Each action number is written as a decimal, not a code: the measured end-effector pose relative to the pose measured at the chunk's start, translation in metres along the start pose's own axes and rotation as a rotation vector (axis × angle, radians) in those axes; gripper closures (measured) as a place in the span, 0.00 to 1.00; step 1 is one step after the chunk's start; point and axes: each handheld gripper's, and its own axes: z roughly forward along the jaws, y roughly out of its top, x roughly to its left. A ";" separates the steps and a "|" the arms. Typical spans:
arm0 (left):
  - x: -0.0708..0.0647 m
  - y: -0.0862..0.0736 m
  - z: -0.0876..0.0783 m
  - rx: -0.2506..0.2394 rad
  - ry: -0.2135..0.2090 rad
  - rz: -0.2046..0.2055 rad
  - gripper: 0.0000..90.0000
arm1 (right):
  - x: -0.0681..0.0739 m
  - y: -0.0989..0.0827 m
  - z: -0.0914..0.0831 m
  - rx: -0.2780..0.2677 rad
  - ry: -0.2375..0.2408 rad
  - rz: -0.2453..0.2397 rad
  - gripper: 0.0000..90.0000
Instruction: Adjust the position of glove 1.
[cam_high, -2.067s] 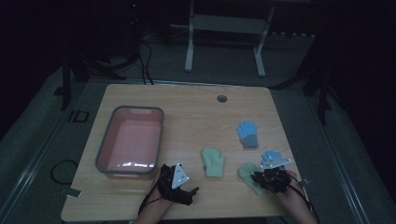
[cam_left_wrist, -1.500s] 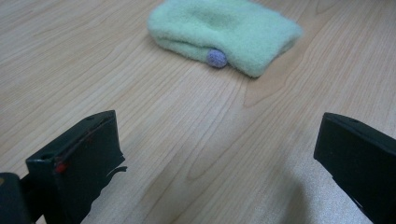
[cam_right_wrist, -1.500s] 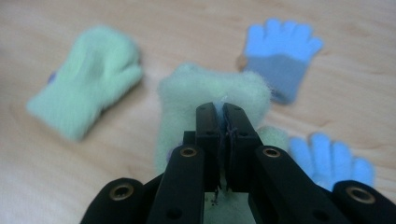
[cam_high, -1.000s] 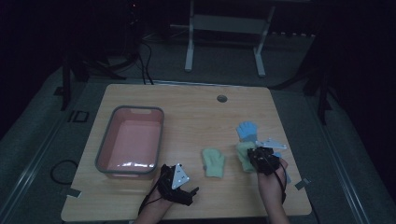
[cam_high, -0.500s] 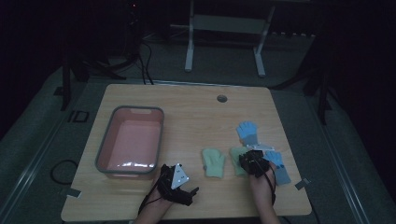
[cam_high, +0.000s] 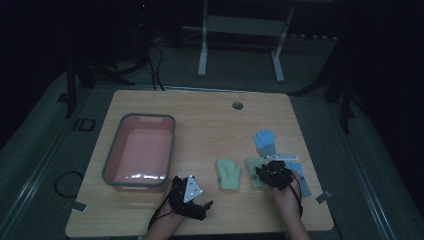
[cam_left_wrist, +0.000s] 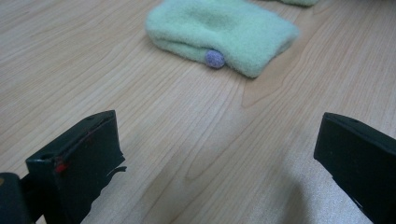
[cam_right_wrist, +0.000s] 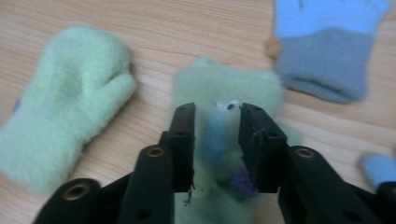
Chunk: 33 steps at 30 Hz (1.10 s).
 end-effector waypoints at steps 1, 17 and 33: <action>0.000 0.000 0.000 0.000 0.000 0.000 0.01 | -0.002 0.001 -0.002 0.000 0.007 -0.016 0.74; 0.000 0.000 0.000 0.000 0.002 0.001 0.01 | -0.038 0.001 0.000 0.006 0.238 -0.209 0.71; 0.000 0.000 0.000 0.005 0.003 0.007 0.01 | -0.028 -0.012 0.015 0.016 0.199 -0.188 0.87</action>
